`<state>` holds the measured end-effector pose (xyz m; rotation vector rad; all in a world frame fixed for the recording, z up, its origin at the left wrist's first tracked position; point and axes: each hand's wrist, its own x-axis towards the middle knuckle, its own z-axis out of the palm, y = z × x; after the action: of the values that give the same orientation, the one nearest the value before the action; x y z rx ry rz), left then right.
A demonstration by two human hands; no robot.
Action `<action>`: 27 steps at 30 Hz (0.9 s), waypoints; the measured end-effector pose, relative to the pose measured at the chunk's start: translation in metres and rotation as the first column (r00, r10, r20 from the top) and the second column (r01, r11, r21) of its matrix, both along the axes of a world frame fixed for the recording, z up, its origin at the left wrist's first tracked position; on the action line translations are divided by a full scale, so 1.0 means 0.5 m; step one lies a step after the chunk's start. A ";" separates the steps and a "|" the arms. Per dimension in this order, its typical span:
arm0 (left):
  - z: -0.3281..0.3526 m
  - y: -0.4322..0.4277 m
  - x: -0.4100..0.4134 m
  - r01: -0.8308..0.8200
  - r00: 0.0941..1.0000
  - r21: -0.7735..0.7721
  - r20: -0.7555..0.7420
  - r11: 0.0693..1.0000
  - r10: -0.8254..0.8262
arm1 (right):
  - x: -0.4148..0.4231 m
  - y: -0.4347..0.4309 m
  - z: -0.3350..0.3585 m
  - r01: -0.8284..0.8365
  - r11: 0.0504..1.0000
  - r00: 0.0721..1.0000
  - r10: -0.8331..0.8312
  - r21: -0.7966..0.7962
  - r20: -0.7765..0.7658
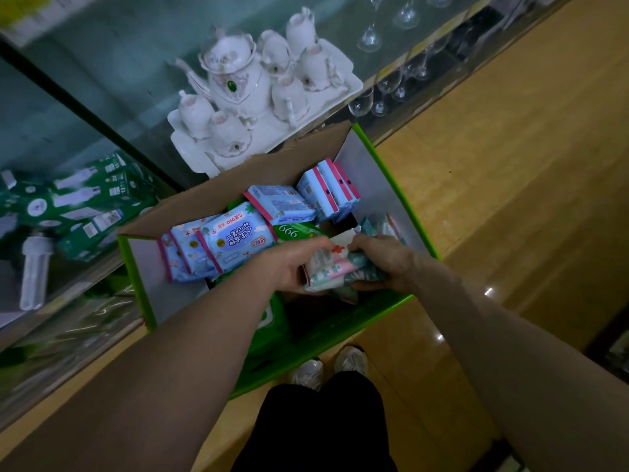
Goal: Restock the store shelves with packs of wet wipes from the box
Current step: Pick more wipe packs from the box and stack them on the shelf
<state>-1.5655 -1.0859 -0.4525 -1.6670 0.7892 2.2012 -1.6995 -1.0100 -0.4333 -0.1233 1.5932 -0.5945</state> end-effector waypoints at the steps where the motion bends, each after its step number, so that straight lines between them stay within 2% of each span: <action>1: 0.002 -0.004 0.005 0.021 1.000 -0.012 0.005 1.000 -0.021 | 0.001 -0.001 0.002 0.006 1.000 1.000 -0.006 0.010 -0.004; 12: 0.004 -0.012 0.028 -0.031 0.999 0.011 -0.007 0.999 0.031 | 0.004 0.005 -0.007 0.049 0.998 0.997 -0.051 0.037 0.055; 17: 0.009 -0.020 0.044 -0.102 0.991 0.058 -0.086 0.993 0.107 | 0.011 0.005 -0.016 -0.050 0.999 0.995 0.051 0.014 -0.089; 20: 0.002 -0.016 0.059 -0.128 0.984 0.044 -0.116 0.991 0.132 | 0.020 0.005 -0.015 -0.117 0.993 0.990 0.118 0.019 -0.081; 23: -0.009 -0.006 0.069 -0.072 0.990 0.007 -0.124 0.997 0.072 | 0.022 0.011 -0.014 -0.080 0.996 0.995 0.077 -0.043 -0.069; 27: -0.013 0.001 0.086 -0.083 0.985 0.014 -0.152 0.996 0.084 | 0.021 -0.002 -0.011 -0.066 0.989 0.967 0.031 -0.132 -0.252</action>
<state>-1.5225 -1.0856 -0.4590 -1.5697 0.7604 2.4091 -1.6890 -1.0109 -0.4388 -0.3533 1.7853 -0.6725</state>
